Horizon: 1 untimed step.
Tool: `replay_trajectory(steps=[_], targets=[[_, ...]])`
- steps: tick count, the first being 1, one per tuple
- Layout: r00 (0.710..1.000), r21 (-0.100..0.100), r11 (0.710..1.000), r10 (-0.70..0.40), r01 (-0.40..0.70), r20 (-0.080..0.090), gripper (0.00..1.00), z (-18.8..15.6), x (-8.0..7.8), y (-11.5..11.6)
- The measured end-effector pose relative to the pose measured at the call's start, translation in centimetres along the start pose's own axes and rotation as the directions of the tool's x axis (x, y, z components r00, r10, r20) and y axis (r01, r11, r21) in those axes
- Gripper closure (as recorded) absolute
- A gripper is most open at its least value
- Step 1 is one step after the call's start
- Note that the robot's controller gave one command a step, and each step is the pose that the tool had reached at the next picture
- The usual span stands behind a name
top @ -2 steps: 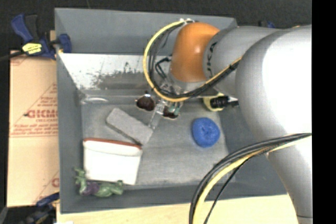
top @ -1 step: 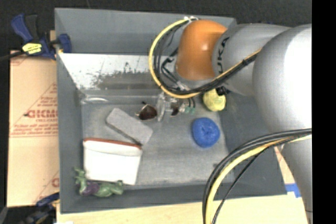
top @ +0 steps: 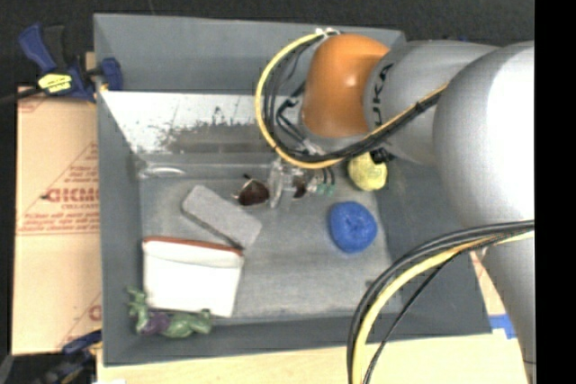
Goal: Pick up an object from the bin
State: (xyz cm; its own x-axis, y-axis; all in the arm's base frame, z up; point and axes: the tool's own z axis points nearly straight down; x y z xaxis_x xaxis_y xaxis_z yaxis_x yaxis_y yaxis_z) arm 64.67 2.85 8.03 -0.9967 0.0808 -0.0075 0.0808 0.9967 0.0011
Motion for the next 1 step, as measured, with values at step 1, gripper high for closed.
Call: replay_trajectory(steps=[1], targets=[[1.000,0.001,1.000,0.001,-0.001,-0.011,1.00,-1.49,0.31,-0.05]])
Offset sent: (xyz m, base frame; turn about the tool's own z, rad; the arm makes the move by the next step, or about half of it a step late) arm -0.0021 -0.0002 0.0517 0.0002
